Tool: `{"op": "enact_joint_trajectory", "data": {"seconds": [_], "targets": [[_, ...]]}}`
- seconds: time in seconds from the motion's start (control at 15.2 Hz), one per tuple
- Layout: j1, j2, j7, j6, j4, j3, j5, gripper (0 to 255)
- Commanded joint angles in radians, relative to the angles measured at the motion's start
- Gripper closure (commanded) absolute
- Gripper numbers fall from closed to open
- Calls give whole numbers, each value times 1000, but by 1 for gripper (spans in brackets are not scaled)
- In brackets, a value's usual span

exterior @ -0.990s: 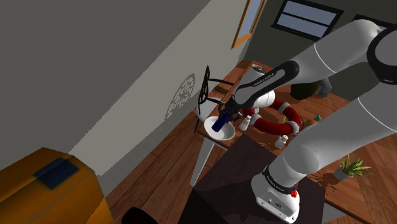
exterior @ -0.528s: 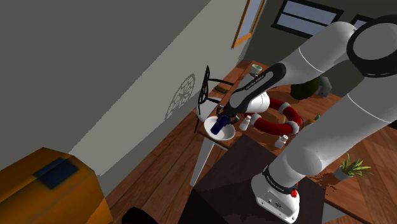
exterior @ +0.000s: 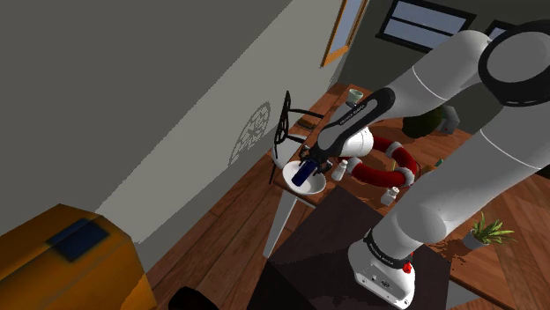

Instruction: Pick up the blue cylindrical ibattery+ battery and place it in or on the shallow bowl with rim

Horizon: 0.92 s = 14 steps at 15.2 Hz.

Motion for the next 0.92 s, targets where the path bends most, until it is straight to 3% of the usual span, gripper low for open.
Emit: {"op": "enact_joint_trajectory", "data": {"seconds": [0.0,0.26,0.4,0.53,0.86], "targets": [[-2,2,-1,-5,-1,-1,-2,0],[2,5,1,0,-2,1,2,0],[-61,-109,87,-95,-19,29,-118,0],[-100,-205,120,-186,-24,51,-166,0],[-101,-205,120,-186,-24,53,-165,0]]}}
